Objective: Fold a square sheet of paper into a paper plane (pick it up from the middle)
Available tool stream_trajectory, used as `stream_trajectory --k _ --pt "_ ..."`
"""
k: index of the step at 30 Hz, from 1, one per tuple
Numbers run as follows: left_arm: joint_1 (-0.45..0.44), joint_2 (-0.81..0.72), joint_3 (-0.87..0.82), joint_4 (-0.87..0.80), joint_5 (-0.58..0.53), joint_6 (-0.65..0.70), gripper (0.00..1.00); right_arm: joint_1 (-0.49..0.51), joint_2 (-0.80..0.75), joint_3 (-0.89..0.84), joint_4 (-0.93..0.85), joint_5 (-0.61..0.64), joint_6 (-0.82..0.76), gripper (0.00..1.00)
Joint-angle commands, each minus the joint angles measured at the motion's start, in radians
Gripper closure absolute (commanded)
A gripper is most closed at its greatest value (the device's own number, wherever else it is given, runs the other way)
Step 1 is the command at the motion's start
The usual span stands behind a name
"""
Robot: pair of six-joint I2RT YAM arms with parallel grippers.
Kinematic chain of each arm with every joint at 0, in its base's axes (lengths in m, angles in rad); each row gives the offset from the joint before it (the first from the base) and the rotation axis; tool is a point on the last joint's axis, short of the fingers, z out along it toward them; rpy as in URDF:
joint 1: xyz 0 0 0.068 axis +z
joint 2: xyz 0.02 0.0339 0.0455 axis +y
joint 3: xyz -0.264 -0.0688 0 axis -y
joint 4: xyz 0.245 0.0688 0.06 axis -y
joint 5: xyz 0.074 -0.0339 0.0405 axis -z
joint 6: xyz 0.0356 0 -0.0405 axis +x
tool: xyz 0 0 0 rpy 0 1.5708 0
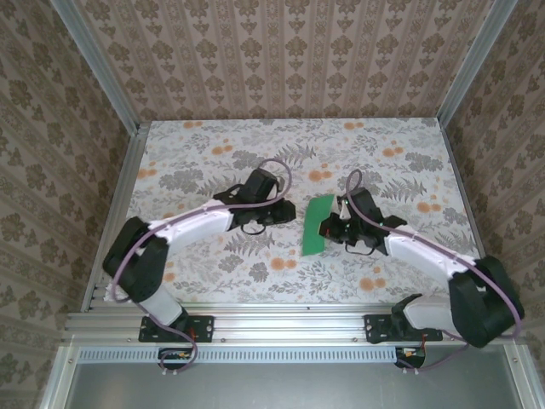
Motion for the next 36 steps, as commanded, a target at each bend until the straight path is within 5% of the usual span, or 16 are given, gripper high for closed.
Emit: stream_trajectory --k 1,7,13,22,27,32,36 --pt "0.029 -0.125 -0.054 -0.101 -0.168 -0.029 0.7 0.017 -0.094 0.18 -0.443 0.27 -0.196 1.0" --pt "0.097 -0.339 -0.137 -0.264 -0.402 -0.109 0.62 0.143 0.014 0.544 -0.935 0.81 -0.309 1.0" --pt "0.166 -0.498 -0.214 -0.333 -0.474 -0.175 0.56 0.264 0.318 0.692 -1.112 0.936 -0.317 1.0" --pt "0.194 -0.632 -0.264 -0.384 -0.496 -0.139 0.53 0.381 0.711 0.861 -1.022 0.748 -0.213 0.91" --pt "0.215 -0.702 -0.286 -0.398 -0.466 -0.108 0.47 0.413 0.836 0.984 -0.941 0.529 -0.162 0.71" --pt "0.226 -0.712 -0.261 -0.445 -0.368 -0.025 0.43 0.4 0.688 0.96 -0.778 0.371 -0.157 0.57" --pt "0.228 -0.667 -0.271 -0.366 -0.156 0.039 0.44 0.301 0.405 0.656 -0.516 0.338 -0.12 0.57"
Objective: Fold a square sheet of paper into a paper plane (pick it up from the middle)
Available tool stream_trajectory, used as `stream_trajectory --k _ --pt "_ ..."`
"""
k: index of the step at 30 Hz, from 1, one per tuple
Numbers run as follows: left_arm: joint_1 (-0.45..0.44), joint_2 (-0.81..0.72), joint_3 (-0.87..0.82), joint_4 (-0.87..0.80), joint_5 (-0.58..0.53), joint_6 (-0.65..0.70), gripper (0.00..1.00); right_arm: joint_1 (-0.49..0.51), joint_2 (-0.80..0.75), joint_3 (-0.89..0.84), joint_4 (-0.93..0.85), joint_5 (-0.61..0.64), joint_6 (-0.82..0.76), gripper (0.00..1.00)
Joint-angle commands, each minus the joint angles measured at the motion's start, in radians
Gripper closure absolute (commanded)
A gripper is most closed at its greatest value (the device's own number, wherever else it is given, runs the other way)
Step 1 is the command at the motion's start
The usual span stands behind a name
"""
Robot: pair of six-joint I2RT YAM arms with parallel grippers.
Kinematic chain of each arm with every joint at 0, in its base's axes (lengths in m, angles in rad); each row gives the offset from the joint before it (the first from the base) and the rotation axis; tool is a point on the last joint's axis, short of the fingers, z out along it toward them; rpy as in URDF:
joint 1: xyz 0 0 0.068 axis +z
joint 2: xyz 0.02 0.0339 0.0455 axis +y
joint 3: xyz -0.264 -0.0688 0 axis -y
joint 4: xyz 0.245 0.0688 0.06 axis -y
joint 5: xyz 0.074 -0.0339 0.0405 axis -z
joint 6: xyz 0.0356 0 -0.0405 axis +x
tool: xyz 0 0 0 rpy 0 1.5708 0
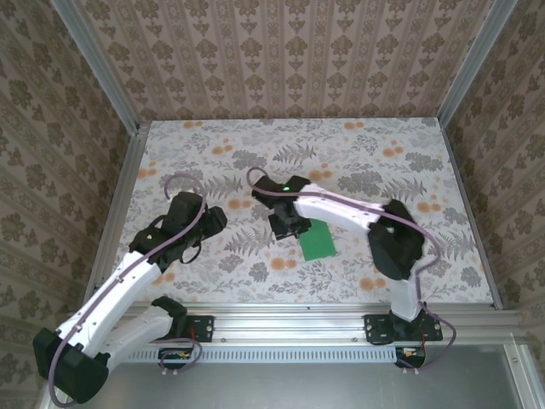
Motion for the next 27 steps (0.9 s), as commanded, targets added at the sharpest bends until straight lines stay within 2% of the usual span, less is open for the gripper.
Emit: stream_trajectory --k 1,3,5,8,9,13,18,21,23,27 --pt "0.002 0.059 0.007 0.048 0.236 0.086 0.45 -0.118 -0.273 -0.235 0.24 -0.081 0.058 0.57" --pt "-0.028 0.154 0.016 0.107 0.34 0.088 0.49 -0.228 -0.404 -0.437 0.405 -0.182 0.083 0.59" --pt "-0.108 0.245 0.06 0.147 0.334 0.097 0.51 -0.351 -0.462 -0.577 0.549 -0.346 0.108 0.62" --pt "-0.212 0.441 0.177 0.183 0.335 0.099 0.56 -0.472 -0.447 -0.66 0.605 -0.529 0.068 0.62" --pt "-0.238 0.52 0.217 0.192 0.328 0.098 0.57 -0.497 -0.424 -0.658 0.582 -0.55 0.036 0.61" --pt "-0.293 0.758 0.384 0.206 0.326 0.084 0.64 -0.565 -0.357 -0.677 0.574 -0.61 -0.029 0.61" --pt "-0.308 0.98 0.593 0.17 0.331 0.088 0.72 -0.643 -0.284 -0.685 0.607 -0.737 -0.092 0.59" --pt "-0.3 1.062 0.665 0.121 0.313 0.08 0.75 -0.66 -0.226 -0.665 0.582 -0.761 -0.14 0.58" --pt "-0.289 1.09 0.67 0.127 0.32 0.063 0.75 -0.662 -0.177 -0.643 0.571 -0.812 -0.168 0.58" --pt "-0.278 1.105 0.647 0.14 0.317 0.042 0.75 -0.661 -0.12 -0.603 0.544 -0.812 -0.204 0.58"
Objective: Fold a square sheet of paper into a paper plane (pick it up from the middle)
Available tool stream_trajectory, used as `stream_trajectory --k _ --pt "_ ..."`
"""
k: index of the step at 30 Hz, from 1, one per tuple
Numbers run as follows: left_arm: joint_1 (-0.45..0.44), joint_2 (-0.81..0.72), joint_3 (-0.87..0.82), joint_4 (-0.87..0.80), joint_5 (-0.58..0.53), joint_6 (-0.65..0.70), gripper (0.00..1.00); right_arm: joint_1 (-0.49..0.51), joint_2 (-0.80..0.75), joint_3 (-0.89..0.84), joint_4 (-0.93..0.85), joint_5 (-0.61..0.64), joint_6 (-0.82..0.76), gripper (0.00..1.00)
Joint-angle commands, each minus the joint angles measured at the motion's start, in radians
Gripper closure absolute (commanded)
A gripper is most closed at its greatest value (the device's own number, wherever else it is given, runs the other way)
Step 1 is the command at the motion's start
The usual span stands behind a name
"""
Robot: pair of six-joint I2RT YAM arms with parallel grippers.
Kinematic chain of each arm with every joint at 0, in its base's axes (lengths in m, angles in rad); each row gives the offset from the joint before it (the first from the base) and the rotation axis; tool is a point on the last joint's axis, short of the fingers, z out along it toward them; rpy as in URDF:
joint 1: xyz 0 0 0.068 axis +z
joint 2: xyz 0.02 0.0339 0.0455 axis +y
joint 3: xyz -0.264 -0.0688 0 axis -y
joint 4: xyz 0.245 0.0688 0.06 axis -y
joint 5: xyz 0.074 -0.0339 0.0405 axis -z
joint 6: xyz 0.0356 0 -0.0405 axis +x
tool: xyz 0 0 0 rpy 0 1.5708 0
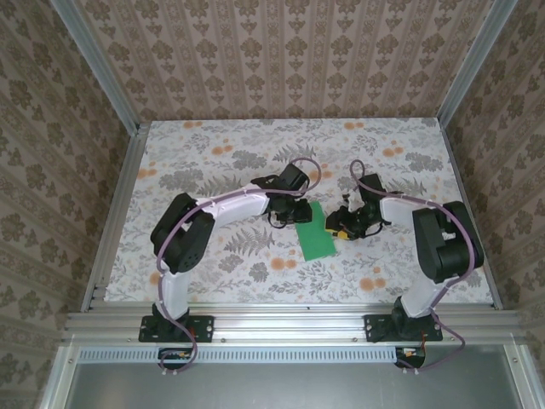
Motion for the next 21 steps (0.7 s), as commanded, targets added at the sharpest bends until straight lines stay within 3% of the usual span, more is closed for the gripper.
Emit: stream_trajectory --k 1,14,21 --pt "0.014 0.005 -0.011 -0.017 -0.001 -0.026 0.75 -0.002 0.024 0.051 -0.045 -0.062 -0.07 0.58" --pt "0.028 0.031 -0.084 0.08 0.059 -0.022 0.75 -0.001 0.046 0.039 -0.002 -0.126 -0.053 0.67" --pt "0.036 0.042 -0.079 0.1 0.081 0.023 0.75 0.001 0.001 -0.035 0.095 -0.143 0.029 0.83"
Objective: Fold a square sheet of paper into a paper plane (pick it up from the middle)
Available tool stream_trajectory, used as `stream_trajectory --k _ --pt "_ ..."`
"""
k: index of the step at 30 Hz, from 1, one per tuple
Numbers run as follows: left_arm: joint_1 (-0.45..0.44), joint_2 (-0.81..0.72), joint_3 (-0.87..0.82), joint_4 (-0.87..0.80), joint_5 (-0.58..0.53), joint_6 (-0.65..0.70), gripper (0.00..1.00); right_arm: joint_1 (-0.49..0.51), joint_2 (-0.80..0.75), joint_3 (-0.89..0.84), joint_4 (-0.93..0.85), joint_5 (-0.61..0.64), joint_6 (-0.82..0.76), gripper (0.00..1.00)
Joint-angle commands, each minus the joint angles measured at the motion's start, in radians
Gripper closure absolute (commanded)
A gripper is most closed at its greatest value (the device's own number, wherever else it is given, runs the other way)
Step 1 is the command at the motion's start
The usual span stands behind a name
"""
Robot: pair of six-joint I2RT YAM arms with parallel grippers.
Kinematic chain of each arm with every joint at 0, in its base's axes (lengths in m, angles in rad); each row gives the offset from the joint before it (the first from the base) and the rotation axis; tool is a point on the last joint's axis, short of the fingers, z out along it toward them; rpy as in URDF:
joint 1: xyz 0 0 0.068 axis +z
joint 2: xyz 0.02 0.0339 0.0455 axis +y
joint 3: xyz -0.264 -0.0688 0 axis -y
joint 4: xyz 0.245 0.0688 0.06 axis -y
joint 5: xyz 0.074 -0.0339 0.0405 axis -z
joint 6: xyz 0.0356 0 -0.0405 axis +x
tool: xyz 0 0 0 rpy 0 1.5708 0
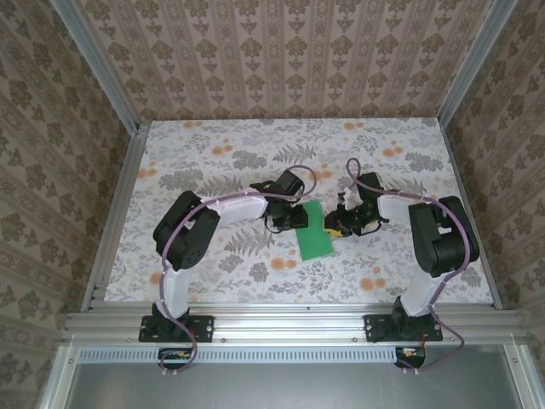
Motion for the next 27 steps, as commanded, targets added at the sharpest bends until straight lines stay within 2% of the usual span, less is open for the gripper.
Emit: stream_trajectory --k 1,7,10,13,20,24,27 --pt "0.018 0.017 0.002 0.022 0.033 0.038 0.75 0.003 -0.036 -0.05 0.073 -0.049 0.06 0.85" --pt "0.014 -0.047 0.003 0.001 0.027 0.092 0.71 0.018 -0.131 -0.163 0.201 0.012 0.238 0.92" --pt "-0.016 -0.128 -0.036 -0.01 -0.027 0.16 0.67 0.037 -0.186 -0.24 0.309 0.039 0.37 0.93" --pt "-0.088 -0.199 -0.083 -0.046 -0.137 0.265 0.61 0.043 -0.231 -0.287 0.351 0.079 0.447 0.92" --pt "-0.286 -0.289 -0.213 -0.011 -0.317 0.421 0.44 0.052 -0.245 -0.29 0.319 0.094 0.452 0.93" --pt "-0.368 -0.274 -0.214 -0.014 -0.373 0.484 0.32 0.055 -0.232 -0.276 0.299 0.091 0.438 0.93" --pt "-0.406 -0.234 -0.191 -0.025 -0.425 0.512 0.28 0.057 -0.232 -0.268 0.287 0.092 0.431 0.93"
